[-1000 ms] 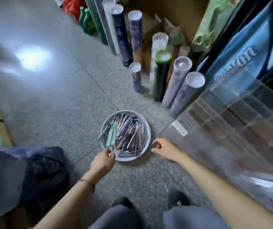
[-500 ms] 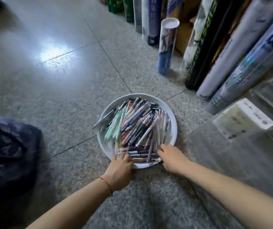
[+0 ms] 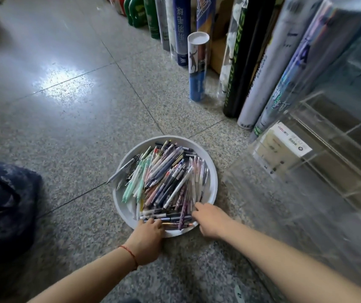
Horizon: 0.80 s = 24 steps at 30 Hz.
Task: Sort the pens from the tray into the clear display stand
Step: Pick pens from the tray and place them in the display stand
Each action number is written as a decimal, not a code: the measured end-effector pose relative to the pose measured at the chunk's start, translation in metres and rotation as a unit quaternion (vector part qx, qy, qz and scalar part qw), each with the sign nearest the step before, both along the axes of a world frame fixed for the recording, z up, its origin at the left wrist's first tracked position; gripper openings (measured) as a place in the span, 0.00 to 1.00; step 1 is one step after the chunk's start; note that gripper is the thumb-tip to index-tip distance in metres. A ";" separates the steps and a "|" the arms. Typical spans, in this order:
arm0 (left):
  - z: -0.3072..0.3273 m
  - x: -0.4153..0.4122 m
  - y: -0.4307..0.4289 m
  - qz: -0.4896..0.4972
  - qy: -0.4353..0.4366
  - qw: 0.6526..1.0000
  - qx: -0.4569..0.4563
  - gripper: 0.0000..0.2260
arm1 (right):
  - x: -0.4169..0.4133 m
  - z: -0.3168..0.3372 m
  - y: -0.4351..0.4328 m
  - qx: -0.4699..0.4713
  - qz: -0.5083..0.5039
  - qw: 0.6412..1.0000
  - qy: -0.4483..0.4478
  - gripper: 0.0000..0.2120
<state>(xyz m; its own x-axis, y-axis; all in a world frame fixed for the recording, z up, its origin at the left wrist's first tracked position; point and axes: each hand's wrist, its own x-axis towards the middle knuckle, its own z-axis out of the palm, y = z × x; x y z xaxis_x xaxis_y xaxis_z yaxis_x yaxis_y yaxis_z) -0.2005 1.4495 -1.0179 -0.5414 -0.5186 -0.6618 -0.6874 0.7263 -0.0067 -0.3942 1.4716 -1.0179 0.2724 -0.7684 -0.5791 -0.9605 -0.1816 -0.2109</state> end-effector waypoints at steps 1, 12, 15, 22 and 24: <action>0.000 -0.001 0.006 -0.001 0.005 1.000 0.011 0.16 | -0.001 0.001 0.005 0.009 -0.004 1.000 0.000 0.16; 0.004 -0.019 0.062 0.089 0.074 0.979 0.169 0.14 | -0.018 0.008 0.014 0.153 -0.198 0.966 -0.065 0.19; 0.014 -0.031 0.055 0.131 0.159 0.970 0.131 0.11 | -0.013 0.008 0.014 0.147 -0.286 0.942 -0.100 0.19; 0.012 -0.051 0.023 0.143 0.254 0.955 0.053 0.12 | 0.024 0.003 0.024 0.101 -0.354 0.928 -0.056 0.10; 0.012 -0.054 0.026 0.107 0.204 0.973 0.037 0.14 | 0.021 0.002 0.025 0.129 -0.363 0.921 -0.065 0.06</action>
<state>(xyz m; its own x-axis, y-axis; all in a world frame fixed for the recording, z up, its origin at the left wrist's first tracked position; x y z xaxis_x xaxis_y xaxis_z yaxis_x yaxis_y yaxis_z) -0.2549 1.4753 -1.0057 -0.6518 -0.6072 -0.4544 -0.7572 0.5553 0.3441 -0.3728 1.4964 -1.0164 -0.1789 -0.6170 -0.7664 -0.7731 0.5699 -0.2784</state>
